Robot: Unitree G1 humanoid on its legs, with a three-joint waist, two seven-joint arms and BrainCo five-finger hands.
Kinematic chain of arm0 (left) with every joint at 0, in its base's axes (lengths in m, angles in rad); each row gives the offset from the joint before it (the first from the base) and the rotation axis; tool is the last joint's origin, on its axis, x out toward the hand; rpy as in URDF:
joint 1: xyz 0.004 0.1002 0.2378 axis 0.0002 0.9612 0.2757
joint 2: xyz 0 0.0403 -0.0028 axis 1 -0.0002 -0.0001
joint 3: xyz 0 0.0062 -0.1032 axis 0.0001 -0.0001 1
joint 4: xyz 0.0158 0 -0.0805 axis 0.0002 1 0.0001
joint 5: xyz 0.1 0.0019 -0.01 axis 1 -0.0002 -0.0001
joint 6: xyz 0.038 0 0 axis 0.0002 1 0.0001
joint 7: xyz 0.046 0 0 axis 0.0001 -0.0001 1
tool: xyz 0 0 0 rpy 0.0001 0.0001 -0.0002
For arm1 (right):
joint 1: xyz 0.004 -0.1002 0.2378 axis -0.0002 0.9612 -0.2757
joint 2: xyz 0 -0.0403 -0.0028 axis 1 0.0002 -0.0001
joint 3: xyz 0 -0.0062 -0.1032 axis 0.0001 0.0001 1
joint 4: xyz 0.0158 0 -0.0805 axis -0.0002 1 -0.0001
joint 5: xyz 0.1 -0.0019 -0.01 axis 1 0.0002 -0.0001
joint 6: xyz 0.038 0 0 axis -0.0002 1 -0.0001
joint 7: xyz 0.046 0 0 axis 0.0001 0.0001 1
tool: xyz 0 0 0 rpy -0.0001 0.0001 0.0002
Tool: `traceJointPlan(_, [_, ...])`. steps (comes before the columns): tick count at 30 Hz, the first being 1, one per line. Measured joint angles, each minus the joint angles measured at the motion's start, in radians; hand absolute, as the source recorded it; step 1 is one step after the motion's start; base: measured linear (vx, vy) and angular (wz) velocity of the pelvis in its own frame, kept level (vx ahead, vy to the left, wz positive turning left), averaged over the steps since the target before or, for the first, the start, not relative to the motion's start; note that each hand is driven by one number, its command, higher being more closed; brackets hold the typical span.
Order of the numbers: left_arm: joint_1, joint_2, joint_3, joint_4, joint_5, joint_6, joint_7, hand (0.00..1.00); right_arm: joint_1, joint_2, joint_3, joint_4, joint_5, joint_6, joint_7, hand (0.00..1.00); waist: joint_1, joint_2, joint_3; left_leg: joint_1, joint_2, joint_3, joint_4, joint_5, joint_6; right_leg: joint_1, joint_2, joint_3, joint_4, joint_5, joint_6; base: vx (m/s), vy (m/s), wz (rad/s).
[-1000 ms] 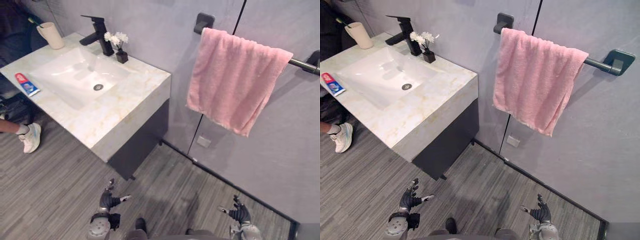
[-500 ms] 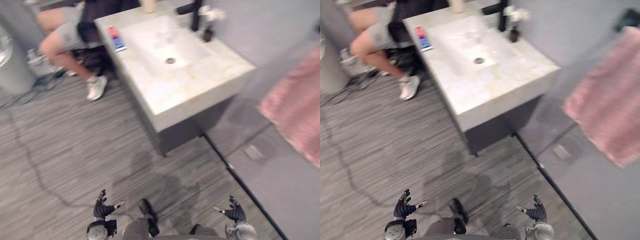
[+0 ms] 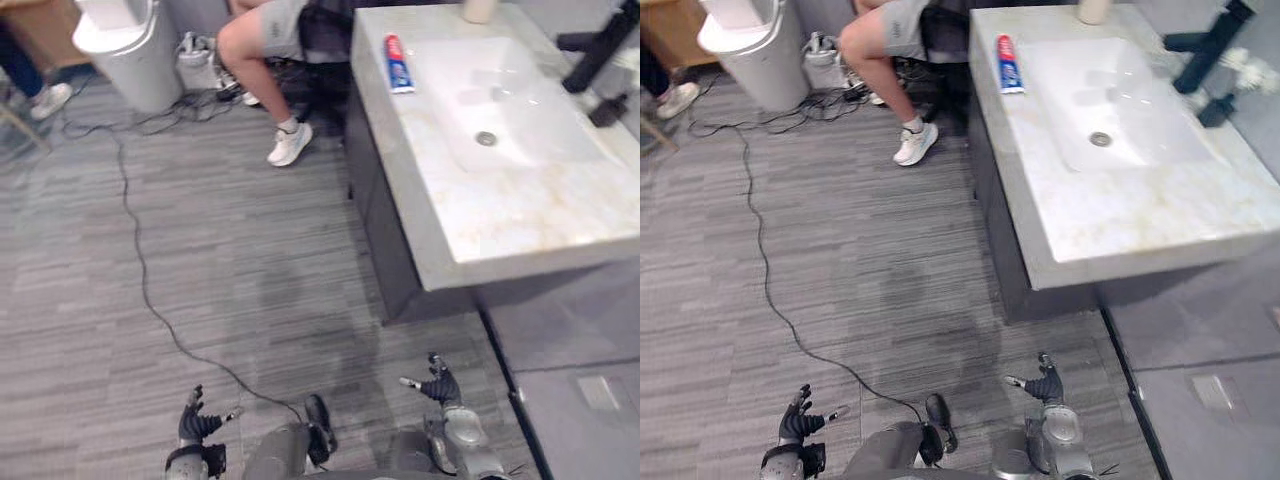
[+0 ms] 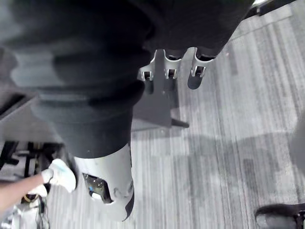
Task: Organize washtable
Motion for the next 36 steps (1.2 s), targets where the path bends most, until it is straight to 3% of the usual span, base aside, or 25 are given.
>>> traceJointPlan(2, [-0.046,0.003,-0.038,0.025,0.0,-0.001,-0.001,0.0,0.012,-0.009,0.018,-0.02,0.001,-0.001,0.015,0.0,-0.038,0.015,0.02,0.061,-0.009,-0.075,-0.012,-0.012,0.003,-0.07,0.087,0.013,-0.138,0.021,0.017,0.35,0.032,1.13])
traceJointPlan(3, [-0.07,0.007,-0.057,0.04,0.001,-0.003,-0.002,0.0,0.031,-0.01,0.022,-0.034,0.001,-0.001,0.023,0.0,-0.058,0.006,0.017,0.092,-0.035,-0.114,-0.036,-0.014,-0.002,-0.1,0.095,0.028,-0.232,0.06,0.017,0.47,0.003,1.36])
traceJointPlan(5, [-0.083,0.01,-0.065,0.051,0.003,-0.005,-0.002,0.0,0.051,-0.009,0.028,-0.052,0.004,-0.002,0.033,0.0,-0.076,-0.013,0.003,0.122,-0.066,-0.172,-0.005,-0.058,-0.005,-0.147,0.095,0.091,-0.269,0.12,-0.023,0.47,-0.041,1.16])
traceJointPlan(6, [-0.081,0.005,-0.057,0.052,0.004,-0.005,-0.001,0.0,0.057,-0.007,0.033,-0.06,0.0,-0.002,0.038,0.0,-0.082,-0.024,-0.006,0.143,-0.063,-0.202,0.041,-0.102,-0.038,-0.141,0.101,0.083,-0.252,0.143,-0.052,0.46,-0.079,0.8])
traceJointPlan(7, [-0.078,-0.001,-0.057,0.052,0.004,-0.005,-0.001,0.0,0.065,-0.006,0.044,-0.064,-0.002,0.0,0.037,0.0,-0.08,-0.01,-0.013,0.153,-0.056,-0.195,0.061,-0.126,-0.077,-0.135,0.107,0.072,-0.249,0.146,-0.059,0.65,-0.115,0.69])
traceJointPlan(8, [-0.049,-0.007,-0.049,0.051,0.005,-0.005,0.0,0.0,0.079,0.003,0.067,-0.074,-0.011,0.001,0.034,0.0,-0.077,-0.03,-0.044,0.147,-0.049,-0.177,0.158,-0.152,-0.117,-0.102,0.115,0.059,-0.269,0.162,-0.077,0.67,-0.135,0.41])
traceJointPlan(10, [-0.033,-0.052,-0.026,0.042,0.006,0.001,0.0,0.0,0.08,0.009,0.094,-0.109,-0.034,0.004,0.034,0.0,-0.072,0.009,-0.046,0.054,0.026,-0.1,0.462,-0.151,-0.121,-0.046,0.155,0.062,-0.272,0.182,-0.112,0.69,-0.096,0.01])
traceJointPlan(11, [-0.007,-0.079,-0.014,0.028,0.006,0.001,0.001,0.0,0.076,0.001,0.109,-0.155,-0.038,0.004,0.033,0.0,-0.066,0.03,-0.05,-0.008,0.09,-0.066,0.664,-0.079,-0.118,0.014,0.18,0.096,-0.31,0.15,-0.126,0.71,-0.001,-0.61])
traceJointPlan(12, [-0.002,-0.088,-0.013,0.027,0.006,0.001,0.001,0.0,0.073,0.005,0.12,-0.173,-0.037,0.002,0.032,0.0,-0.053,0.037,-0.049,-0.033,0.132,-0.053,0.747,-0.086,-0.113,0.04,0.196,0.119,-0.32,0.141,-0.133,0.71,0.017,-0.92])
traceJointPlan(13, [0.003,-0.095,-0.013,0.025,0.005,0.001,0.001,0.0,0.071,0.02,0.128,-0.186,-0.036,0.0,0.029,0.0,-0.043,0.036,-0.049,-0.065,0.186,-0.048,0.836,-0.116,-0.095,0.104,0.218,0.152,-0.346,0.127,-0.144,0.65,0.013,-0.81])
traceJointPlan(15, [-0.004,-0.098,-0.014,0.004,0.004,0.0,0.0,0.0,0.077,0.047,0.127,-0.187,-0.035,0.001,0.026,0.0,-0.032,0.013,-0.052,-0.099,0.226,-0.054,0.85,-0.148,-0.097,0.203,0.218,0.214,-0.401,0.102,-0.144,0.64,0.04,-0.72])
traceJointPlan(17, [-0.007,-0.098,-0.015,-0.015,0.003,-0.003,0.0,0.0,0.085,0.053,0.12,-0.187,-0.035,0.001,0.015,0.0,-0.008,-0.011,-0.062,-0.185,0.229,-0.091,0.762,-0.171,-0.1,0.294,0.182,0.294,-0.462,0.081,-0.137,0.62,0.164,-1.02])
traceJointPlan(19, [-0.012,-0.101,-0.016,-0.017,0.003,-0.004,0.0,0.0,0.092,0.053,0.08,-0.187,-0.035,0.002,0.013,0.0,0.007,-0.03,-0.06,-0.263,0.199,-0.159,0.621,-0.164,-0.111,0.349,0.137,0.36,-0.513,0.072,-0.122,0.47,0.251,-0.94])
traceJointPlan(21, [-0.004,-0.105,-0.025,-0.039,-0.001,-0.007,0.002,0.0,0.112,0.045,0.05,-0.187,-0.037,0.003,0.013,0.0,0.028,-0.031,-0.062,-0.322,0.162,-0.303,0.393,-0.11,-0.188,0.368,0.096,0.437,-0.52,0.042,-0.077,0.45,0.364,-1.16])
traceJointPlan(23, [0.024,-0.11,-0.031,-0.041,-0.001,-0.007,0.009,0.0,0.126,0.029,0.046,-0.186,-0.04,0.003,0.015,0.0,0.047,-0.009,-0.075,-0.325,0.189,-0.385,0.285,-0.083,-0.231,0.382,0.084,0.521,-0.512,-0.019,-0.025,0.46,0.485,-1.79])
traceJointPlan(24, [0.041,-0.121,-0.032,-0.041,-0.001,-0.005,0.019,0.0,0.146,0.018,0.045,-0.182,-0.041,0.009,0.015,0.0,0.06,-0.005,-0.098,-0.323,0.199,-0.348,0.382,0.009,-0.218,0.379,0.072,0.595,-0.461,-0.064,0.011,0.58,0.675,-1.98])
traceJointPlan(26, [0.039,-0.104,-0.027,-0.042,-0.001,-0.005,0.022,0.0,0.167,0.03,0.051,-0.184,-0.041,0.015,0.018,0.0,0.056,-0.044,-0.119,-0.311,0.193,-0.284,0.431,-0.051,-0.188,0.345,0.045,0.596,-0.388,-0.055,0.014,0.47,0.544,-1.32])
traceJointPlan(27, [0.028,-0.074,-0.027,-0.043,0.0,-0.005,0.02,0.0,0.176,0.053,0.05,-0.179,-0.045,0.022,0.02,0.0,0.061,-0.079,-0.133,-0.263,0.196,-0.193,0.424,-0.078,-0.147,0.269,0.026,0.581,-0.272,-0.001,0.046,0.34,0.358,-1.26])
traceJointPlan(28, [0.025,-0.065,-0.028,-0.043,0.001,-0.005,0.02,0.0,0.176,0.059,0.048,-0.173,-0.046,0.023,0.02,0.0,0.059,-0.088,-0.136,-0.233,0.199,-0.161,0.413,-0.085,-0.135,0.245,0.018,0.561,-0.23,0.023,0.061,0.37,0.404,-1.61])
traceJointPlan(29, [0.019,-0.054,-0.028,-0.043,0.003,-0.005,0.02,0.0,0.168,0.061,0.046,-0.155,-0.046,0.022,0.021,0.0,0.049,-0.096,-0.137,-0.164,0.201,-0.106,0.371,-0.092,-0.123,0.202,0.001,0.476,-0.162,0.023,0.077,0.24,0.303,-1.13])
traceJointPlan(30, [0.016,-0.05,-0.028,-0.043,0.004,-0.005,0.02,0.0,0.156,0.06,0.042,-0.137,-0.046,0.021,0.021,0.0,0.045,-0.095,-0.136,-0.128,0.201,-0.088,0.345,-0.092,-0.123,0.183,-0.007,0.421,-0.143,0.017,0.069,0.25,0.336,-1.31])
traceJointPlan(34, [-0.034,0.0,-0.019,-0.009,0.023,-0.004,0.019,0.0,0.081,0.044,0.01,-0.033,-0.044,0.019,0.021,0.0,0.034,-0.071,-0.125,0.044,0.211,0.066,0.192,-0.095,-0.115,0.077,0.017,0.004,-0.192,-0.001,0.03,0.2,0.221,-1.13])
traceJointPlan(36, [-0.053,0.016,-0.016,0.012,0.031,-0.001,0.018,0.0,0.057,0.03,-0.007,0.004,-0.043,0.02,0.021,0.0,0.031,-0.056,-0.115,0.092,0.209,0.132,0.149,-0.095,-0.115,0.045,0.042,-0.168,-0.265,0.03,-0.022,0.16,0.101,-1.0])
